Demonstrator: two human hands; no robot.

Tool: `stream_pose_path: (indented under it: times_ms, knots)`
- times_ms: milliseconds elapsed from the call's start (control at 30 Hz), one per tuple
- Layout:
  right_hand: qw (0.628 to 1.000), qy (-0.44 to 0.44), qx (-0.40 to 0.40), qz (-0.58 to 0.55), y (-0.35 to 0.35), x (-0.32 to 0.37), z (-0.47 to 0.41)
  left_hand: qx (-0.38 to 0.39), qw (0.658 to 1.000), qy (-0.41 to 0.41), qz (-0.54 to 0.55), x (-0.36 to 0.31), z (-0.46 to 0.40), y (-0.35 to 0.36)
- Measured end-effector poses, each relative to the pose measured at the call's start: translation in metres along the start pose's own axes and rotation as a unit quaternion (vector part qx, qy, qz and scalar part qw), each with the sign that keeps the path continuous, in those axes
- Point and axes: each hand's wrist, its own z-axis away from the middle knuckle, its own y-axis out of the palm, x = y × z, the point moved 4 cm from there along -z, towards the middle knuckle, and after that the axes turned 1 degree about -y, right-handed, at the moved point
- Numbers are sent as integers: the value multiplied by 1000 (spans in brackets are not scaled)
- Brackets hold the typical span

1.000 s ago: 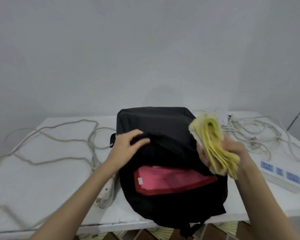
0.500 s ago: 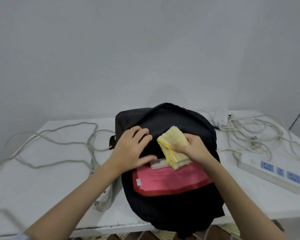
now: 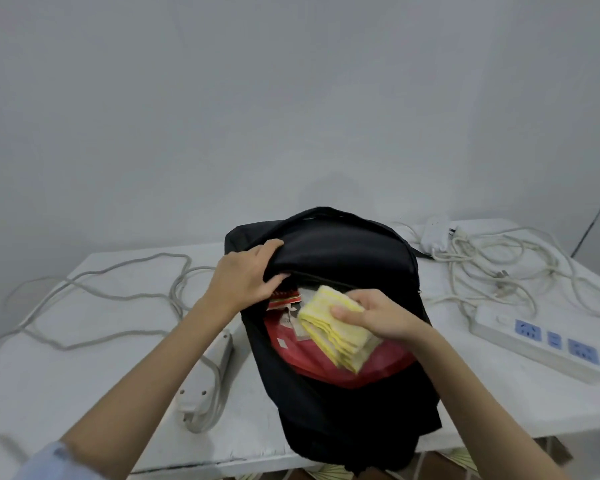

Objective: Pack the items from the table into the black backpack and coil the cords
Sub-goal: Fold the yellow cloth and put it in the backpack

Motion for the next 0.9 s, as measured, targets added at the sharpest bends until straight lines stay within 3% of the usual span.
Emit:
stream_pose_path:
  times_ms: [67, 167, 267, 467, 533, 633, 667, 733, 800, 900]
  knots:
    - [998, -46, -40, -2, 12, 12, -10, -14, 1000, 7, 8, -1, 1, -1]
    - [995, -56, -40, 66, 39, 14, -40, -27, 999, 14, 20, -3, -2, -5]
    - [987, 2, -66, 147, 53, 6, -71, -30, 999, 28, 22, -6, -3, -9]
    - [928, 100, -231, 274, 71, 18, -92, -20, 999, 21, 34, -6, -9, -18]
    - [929, 93, -238, 267, 73, 22, -92, -13, 999, 8, 42, -3, -10, -21]
    - [966, 39, -180, 183, 67, 19, -72, 8, 998, -8, 60, 1, -10, -21]
    - [965, 11, -164, 207, 63, 17, -60, 16, 998, -11, 66, 2, -10, -21]
    - [936, -71, -96, 331, 62, 12, -39, 33, 996, -19, 80, 3, -13, -20]
    - [880, -143, -20, 452, 64, 11, -27, 50, 995, -23, 85, 3, -14, -19]
    - [792, -238, -23, 562, 70, 23, -33, 62, 994, -19, 90, 2, -16, -19]
